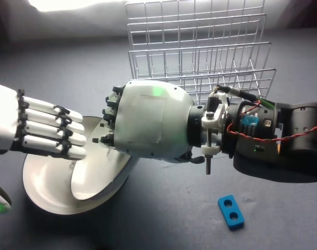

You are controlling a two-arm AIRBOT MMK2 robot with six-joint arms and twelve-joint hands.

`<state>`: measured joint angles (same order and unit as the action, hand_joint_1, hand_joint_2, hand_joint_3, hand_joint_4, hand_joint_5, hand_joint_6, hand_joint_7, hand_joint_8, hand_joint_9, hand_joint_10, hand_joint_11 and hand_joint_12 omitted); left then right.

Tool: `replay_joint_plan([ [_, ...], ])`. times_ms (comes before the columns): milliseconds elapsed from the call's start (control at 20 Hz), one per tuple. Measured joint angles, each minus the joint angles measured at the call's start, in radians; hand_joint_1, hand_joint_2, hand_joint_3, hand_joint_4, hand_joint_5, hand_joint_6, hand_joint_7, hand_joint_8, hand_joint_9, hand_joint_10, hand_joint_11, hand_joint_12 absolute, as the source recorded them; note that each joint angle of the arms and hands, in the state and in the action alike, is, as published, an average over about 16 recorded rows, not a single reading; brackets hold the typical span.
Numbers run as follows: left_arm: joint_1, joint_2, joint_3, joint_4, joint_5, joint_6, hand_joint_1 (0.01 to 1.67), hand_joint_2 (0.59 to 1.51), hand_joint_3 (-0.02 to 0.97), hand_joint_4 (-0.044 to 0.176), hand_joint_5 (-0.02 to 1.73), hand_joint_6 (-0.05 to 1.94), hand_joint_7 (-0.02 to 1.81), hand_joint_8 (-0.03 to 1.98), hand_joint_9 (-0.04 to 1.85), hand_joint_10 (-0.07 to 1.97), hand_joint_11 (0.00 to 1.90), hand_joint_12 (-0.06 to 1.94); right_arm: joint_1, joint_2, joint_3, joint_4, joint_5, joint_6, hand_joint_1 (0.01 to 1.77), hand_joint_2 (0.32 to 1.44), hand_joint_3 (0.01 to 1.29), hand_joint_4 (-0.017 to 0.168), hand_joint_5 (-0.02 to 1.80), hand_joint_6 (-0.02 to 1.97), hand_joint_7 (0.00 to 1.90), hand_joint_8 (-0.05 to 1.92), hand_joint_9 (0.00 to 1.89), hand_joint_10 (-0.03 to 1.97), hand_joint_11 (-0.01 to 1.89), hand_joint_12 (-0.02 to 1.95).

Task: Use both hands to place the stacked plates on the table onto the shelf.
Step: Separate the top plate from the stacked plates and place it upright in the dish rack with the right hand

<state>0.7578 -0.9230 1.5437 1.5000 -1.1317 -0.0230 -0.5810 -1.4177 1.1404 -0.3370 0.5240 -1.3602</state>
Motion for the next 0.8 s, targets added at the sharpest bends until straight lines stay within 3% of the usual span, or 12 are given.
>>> replay_joint_plan([
  [550, -0.002, 0.013, 0.113, -0.03, -0.046, -0.006, 0.02, 1.143, 0.022, 0.006, 0.02, 0.02, 0.04, -0.01, 0.02, 0.0, 0.02, 0.01, 0.098, 0.114, -0.148, 0.013, -0.03, 0.013, 1.33, 0.99, 0.01, 0.004, 0.95, 0.88, 1.05, 0.9, 0.9, 1.23, 0.84, 1.12],
  [800, 0.002, 0.014, 0.149, -0.039, -0.053, -0.006, 0.02, 1.144, 0.022, 0.006, 0.02, 0.02, 0.04, -0.01, 0.02, 0.0, 0.02, 0.01, 0.168, 0.199, -0.216, -0.017, -0.063, 0.112, 1.34, 1.0, 0.01, 0.003, 0.93, 0.89, 1.03, 0.96, 0.88, 1.27, 0.83, 1.13],
])
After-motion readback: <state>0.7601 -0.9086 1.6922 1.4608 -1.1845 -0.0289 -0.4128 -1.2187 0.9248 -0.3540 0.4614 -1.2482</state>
